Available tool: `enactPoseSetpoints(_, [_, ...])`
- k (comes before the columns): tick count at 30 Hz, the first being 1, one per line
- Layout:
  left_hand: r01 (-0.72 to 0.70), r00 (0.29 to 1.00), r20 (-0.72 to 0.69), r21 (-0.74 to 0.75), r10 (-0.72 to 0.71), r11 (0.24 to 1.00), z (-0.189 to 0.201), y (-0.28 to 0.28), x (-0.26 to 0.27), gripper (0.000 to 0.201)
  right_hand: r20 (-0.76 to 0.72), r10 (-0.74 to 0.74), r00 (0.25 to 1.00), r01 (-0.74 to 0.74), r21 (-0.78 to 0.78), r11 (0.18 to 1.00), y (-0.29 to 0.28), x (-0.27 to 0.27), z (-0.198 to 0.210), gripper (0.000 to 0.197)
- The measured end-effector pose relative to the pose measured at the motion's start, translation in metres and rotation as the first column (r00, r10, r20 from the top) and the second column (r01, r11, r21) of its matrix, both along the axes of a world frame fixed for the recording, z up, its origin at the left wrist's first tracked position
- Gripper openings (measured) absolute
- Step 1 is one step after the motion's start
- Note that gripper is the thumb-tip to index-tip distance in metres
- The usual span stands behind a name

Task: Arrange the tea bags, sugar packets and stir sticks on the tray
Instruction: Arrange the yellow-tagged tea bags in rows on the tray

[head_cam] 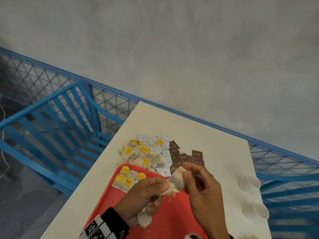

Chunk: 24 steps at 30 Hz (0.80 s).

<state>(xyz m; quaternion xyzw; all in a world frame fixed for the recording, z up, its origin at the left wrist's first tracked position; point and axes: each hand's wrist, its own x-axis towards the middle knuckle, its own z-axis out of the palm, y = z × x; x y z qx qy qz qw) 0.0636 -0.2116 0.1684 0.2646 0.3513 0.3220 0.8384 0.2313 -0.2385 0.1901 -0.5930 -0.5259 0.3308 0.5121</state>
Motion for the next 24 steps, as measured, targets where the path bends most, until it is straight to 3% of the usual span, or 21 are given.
enactPoseSetpoints(3, [-0.06, 0.997, -0.035, 0.039, 0.061, 0.997, -0.001, 0.001, -0.001, 0.029, -0.086, 0.069, 0.994, -0.078, -0.105, 0.991, 0.0, -0.006, 0.003, 0.028])
enactPoseSetpoints(5, [-0.06, 0.998, -0.034, 0.053, 0.061, 0.997, 0.0, 0.0, -0.003, 0.028, -0.087, 0.121, 0.989, -0.13, -0.113, 0.985, -0.001, -0.009, 0.004, 0.025])
enactPoseSetpoints(13, [-0.044, 0.999, 0.015, -0.016, 0.044, 0.999, 0.001, 0.002, -0.016, 0.022, -0.178, 0.027, 0.984, -0.021, 0.036, 0.999, -0.001, -0.005, 0.01, 0.017])
enactPoseSetpoints(16, [-0.004, 1.0, 0.011, -0.033, 0.005, 0.999, 0.0, 0.002, -0.019, 0.023, 0.031, 0.009, 0.999, -0.015, 0.21, 0.978, -0.004, -0.006, 0.007, 0.032])
enactPoseSetpoints(19, [0.022, 1.0, 0.015, -0.002, -0.022, 1.0, 0.007, 0.001, -0.02, 0.028, 0.302, -0.049, 0.952, -0.084, 0.411, 0.908, -0.004, -0.005, -0.001, 0.033])
enactPoseSetpoints(21, [0.008, 1.0, 0.003, 0.034, -0.008, 0.999, 0.017, 0.001, -0.021, 0.039, 0.37, -0.085, 0.925, -0.117, 0.49, 0.864, -0.004, -0.007, -0.003, 0.031])
enactPoseSetpoints(24, [0.015, 0.995, -0.095, 0.184, 0.002, 0.983, 0.032, -0.002, -0.02, 0.033, 0.397, -0.065, 0.916, -0.18, 0.551, 0.815, -0.005, -0.012, -0.001, 0.024])
